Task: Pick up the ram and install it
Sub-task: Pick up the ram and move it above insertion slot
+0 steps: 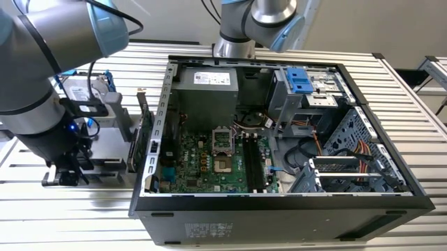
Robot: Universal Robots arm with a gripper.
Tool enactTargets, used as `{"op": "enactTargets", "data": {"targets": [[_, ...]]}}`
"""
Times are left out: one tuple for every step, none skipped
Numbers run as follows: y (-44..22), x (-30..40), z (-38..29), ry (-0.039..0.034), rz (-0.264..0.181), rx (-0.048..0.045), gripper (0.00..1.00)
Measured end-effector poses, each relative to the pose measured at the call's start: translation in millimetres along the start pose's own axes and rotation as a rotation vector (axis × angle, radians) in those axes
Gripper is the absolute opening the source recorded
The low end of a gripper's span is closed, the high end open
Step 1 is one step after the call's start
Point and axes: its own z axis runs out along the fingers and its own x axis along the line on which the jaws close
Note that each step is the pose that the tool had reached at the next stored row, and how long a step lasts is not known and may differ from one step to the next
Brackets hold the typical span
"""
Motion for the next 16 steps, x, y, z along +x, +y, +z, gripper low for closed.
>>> {"op": "enactTargets", "data": {"targets": [[0.1, 0.0, 0.6, 0.0001, 0.000, -0.0001, 1.00], [0.1, 0.0, 1.3, 0.0001, 0.000, -0.0001, 1.00], [0.2, 0.0, 1.8, 0.0001, 0.000, -0.0001, 1.00], [0.2, 0.0, 1.9, 0.0001, 0.000, -0.0002, 1.00], [0.2, 0.0, 1.9, 0.0001, 0.000, -0.0002, 1.00], [0.2, 0.0, 1.9, 0.0001, 0.000, -0.0002, 1.00], [0.2, 0.0, 2.1, 0.0000, 0.000, -0.0001, 1.00], [0.2, 0.0, 2.1, 0.0001, 0.000, -0.0001, 1.00], [0.2, 0.0, 2.2, 0.0001, 0.000, -0.0001, 1.00], [0.2, 0.0, 2.2, 0.0000, 0.000, -0.0001, 1.00], [0.2, 0.0, 2.3, 0.0000, 0.000, -0.0001, 1.00], [0.2, 0.0, 2.3, 0.0001, 0.000, -0.0001, 1.00], [0.2, 0.0, 2.3, 0.0000, 0.000, -0.0001, 1.00], [0.2, 0.0, 2.4, 0.0000, 0.000, -0.0001, 1.00], [0.2, 0.0, 2.4, 0.0000, 0.000, 0.0000, 1.00], [0.2, 0.0, 2.4, 0.0000, 0.000, -0.0001, 1.00]]}}
